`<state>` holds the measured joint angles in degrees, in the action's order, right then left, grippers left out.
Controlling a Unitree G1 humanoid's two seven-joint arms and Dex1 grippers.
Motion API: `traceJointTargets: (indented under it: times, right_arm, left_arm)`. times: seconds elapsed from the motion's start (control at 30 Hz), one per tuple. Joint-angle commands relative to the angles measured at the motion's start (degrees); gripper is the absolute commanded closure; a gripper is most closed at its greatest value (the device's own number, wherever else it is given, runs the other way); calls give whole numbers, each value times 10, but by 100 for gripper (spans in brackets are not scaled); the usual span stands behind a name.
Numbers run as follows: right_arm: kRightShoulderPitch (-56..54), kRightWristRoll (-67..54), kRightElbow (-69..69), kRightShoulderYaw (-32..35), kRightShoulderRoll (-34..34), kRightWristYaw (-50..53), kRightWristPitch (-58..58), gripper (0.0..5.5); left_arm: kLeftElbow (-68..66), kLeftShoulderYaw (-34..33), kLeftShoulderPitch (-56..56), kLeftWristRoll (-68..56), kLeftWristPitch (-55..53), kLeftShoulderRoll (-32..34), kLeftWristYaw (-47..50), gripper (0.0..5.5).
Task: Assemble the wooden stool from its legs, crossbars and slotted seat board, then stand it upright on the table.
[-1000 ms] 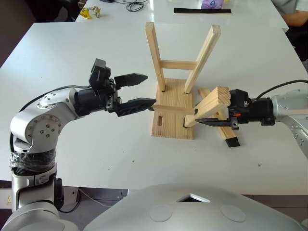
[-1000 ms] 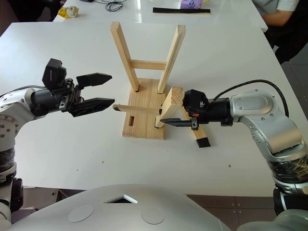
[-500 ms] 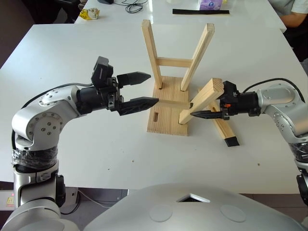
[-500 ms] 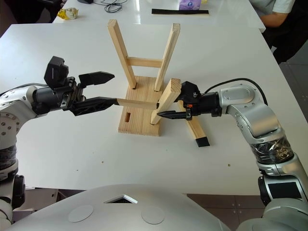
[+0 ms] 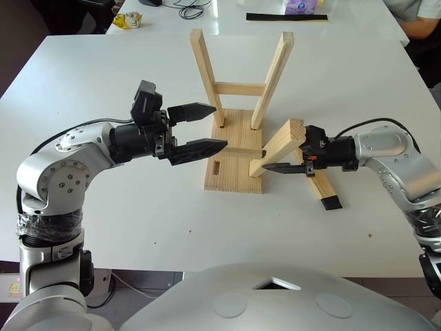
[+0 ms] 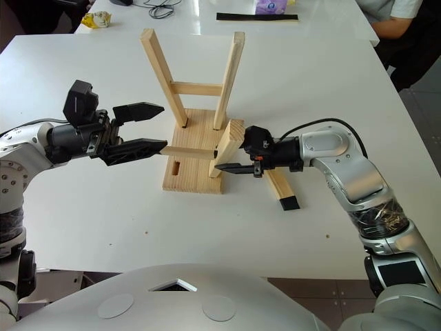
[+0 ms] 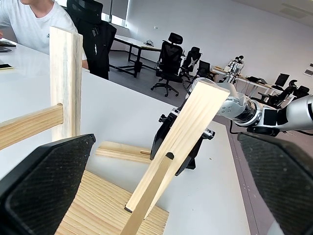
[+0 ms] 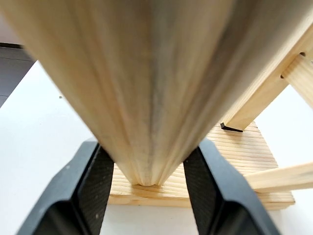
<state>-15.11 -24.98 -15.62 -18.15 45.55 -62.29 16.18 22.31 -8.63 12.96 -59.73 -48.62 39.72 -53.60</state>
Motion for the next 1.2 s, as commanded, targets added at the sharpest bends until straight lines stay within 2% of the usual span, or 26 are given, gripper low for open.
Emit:
traceJointTargets:
  times: [0.03,0.17,0.2,0.5,0.63,0.73,0.83,0.93,1.07,1.2]
  right_arm:
    - [65,101,46,-93,25,-6,48,345]
    - [63,88,42,-80,32,-10,48,345]
    - [58,86,42,-77,30,-8,50,309]
    - [56,105,50,-61,-8,16,75,177]
    - [94,115,22,-12,32,31,69,172]
    - [150,129,-13,57,76,59,70,172]
    - [221,119,-92,146,108,87,116,172]
    - [271,96,-179,213,106,118,191,172]
    - [297,63,-269,245,80,172,316,172]
    - [307,75,-308,222,27,264,406,172]
  left_arm:
    - [-2,1,14,-2,-3,-1,4,10]
    - [-3,0,13,1,0,-2,5,10]
    - [-3,-1,12,1,1,-2,6,10]
    - [-11,-10,18,-1,1,-3,8,10]
    - [-21,-37,29,-13,-2,10,8,10]
    - [-30,-70,47,-33,-8,22,17,10]
    - [-31,-123,60,-73,-19,36,47,10]
    - [-15,-168,49,-106,-28,43,99,10]
    - [16,-189,23,-86,-25,32,202,10]
    - [25,-185,13,-21,-1,13,304,10]
